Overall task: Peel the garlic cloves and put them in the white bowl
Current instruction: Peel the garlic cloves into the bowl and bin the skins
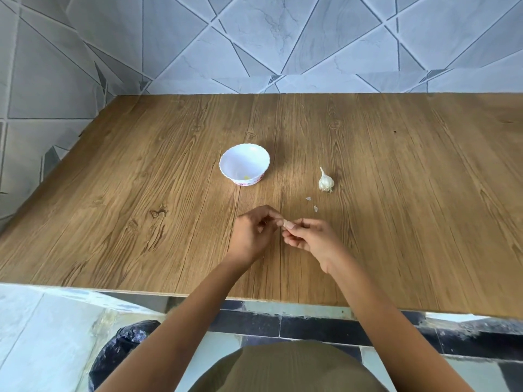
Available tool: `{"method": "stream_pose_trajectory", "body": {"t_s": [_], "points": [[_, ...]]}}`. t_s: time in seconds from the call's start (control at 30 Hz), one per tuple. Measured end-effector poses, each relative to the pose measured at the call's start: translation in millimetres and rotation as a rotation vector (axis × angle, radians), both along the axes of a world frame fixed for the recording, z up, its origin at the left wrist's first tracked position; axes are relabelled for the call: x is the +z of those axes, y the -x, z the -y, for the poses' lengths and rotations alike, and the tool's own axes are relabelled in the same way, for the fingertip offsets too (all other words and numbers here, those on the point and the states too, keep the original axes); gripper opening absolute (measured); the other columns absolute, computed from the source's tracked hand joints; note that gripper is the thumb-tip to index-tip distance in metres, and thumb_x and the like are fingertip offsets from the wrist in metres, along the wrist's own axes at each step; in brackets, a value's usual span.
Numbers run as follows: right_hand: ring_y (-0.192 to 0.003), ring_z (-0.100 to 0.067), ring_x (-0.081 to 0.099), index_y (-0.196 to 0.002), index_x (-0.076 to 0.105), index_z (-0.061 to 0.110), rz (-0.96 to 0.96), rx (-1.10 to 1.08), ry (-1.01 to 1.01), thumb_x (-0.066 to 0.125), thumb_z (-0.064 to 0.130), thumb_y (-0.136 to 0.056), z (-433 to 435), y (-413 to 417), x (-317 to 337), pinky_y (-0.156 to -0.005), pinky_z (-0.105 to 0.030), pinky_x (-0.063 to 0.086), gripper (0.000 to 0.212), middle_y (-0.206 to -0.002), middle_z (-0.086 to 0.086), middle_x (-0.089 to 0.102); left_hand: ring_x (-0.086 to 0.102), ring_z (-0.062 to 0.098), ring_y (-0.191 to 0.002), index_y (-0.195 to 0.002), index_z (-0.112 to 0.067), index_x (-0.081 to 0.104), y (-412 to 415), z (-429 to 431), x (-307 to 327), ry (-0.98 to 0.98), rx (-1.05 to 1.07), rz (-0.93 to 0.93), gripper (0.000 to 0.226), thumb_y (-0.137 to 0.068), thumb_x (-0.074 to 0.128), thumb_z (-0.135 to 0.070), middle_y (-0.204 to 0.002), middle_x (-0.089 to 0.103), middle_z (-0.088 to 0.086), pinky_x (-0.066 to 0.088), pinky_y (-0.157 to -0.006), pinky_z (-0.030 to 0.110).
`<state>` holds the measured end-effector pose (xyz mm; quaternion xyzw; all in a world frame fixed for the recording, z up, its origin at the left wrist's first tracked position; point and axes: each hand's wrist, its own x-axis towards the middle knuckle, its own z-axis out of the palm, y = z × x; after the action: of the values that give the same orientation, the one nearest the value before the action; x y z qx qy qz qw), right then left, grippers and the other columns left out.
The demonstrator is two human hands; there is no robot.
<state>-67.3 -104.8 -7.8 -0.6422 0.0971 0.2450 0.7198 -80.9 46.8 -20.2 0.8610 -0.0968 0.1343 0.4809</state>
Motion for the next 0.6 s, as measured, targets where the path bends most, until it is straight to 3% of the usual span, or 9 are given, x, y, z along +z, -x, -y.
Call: {"method": "stream_pose_trajectory", "body": {"t_s": [0.1,0.23,0.37,0.5,0.6], "points": [[-0.063,-0.009,0.066,-0.088,0.067,0.001,-0.025,-0.002,-0.091,0.064,0.006,-0.086,3,1,1,-0.060,-0.015,0.053,0.006,-0.072,-0.006,0.069,0.061,0.007,-0.069,-0.087,-0.004,0.067,1,1,8,0.409,-0.001,-0.413,0.003,-0.087,0.064,-0.005,-0.077,0.067,0.001,0.049,-0.064,0.018],[-0.063,-0.008,0.063,-0.083,0.067,0.007,0.067,0.039,-0.058,0.060,0.006,-0.089,2,4,-1,-0.062,-0.016,0.052,0.010,-0.072,-0.004,0.067,0.064,0.010,-0.068,-0.088,-0.006,0.066,0,-1,16,0.727,-0.015,-0.732,0.007,-0.090,0.059,-0.005,-0.073,0.070,0.003,0.051,-0.061,0.016],[-0.060,-0.006,0.057,-0.079,0.066,0.012,0.252,0.079,0.128,0.060,0.010,-0.091,0,5,-3,-0.058,-0.018,0.048,0.014,-0.069,-0.001,0.064,0.064,0.009,-0.066,-0.088,-0.007,0.067,-2,-4,17,0.726,0.019,-0.755,0.006,-0.088,0.062,-0.006,-0.073,0.070,0.003,0.052,-0.059,0.015],[-0.052,0.000,0.047,-0.063,0.056,0.021,0.554,0.030,0.486,0.076,0.019,-0.078,2,3,-11,-0.051,-0.014,0.038,0.025,-0.058,0.010,0.055,0.064,0.008,-0.066,-0.092,-0.001,0.068,-1,-6,17,0.618,0.064,-0.680,0.008,-0.086,0.066,-0.007,-0.073,0.068,0.006,0.051,-0.058,0.015],[-0.061,-0.005,0.056,-0.073,0.063,0.019,0.569,0.036,0.425,0.072,0.014,-0.082,2,3,-12,-0.055,-0.015,0.046,0.014,-0.066,0.008,0.061,0.065,0.011,-0.070,-0.093,0.002,0.068,0,-6,16,0.555,0.077,-0.601,0.010,-0.085,0.067,-0.004,-0.076,0.069,0.010,0.052,-0.062,0.018]]}}
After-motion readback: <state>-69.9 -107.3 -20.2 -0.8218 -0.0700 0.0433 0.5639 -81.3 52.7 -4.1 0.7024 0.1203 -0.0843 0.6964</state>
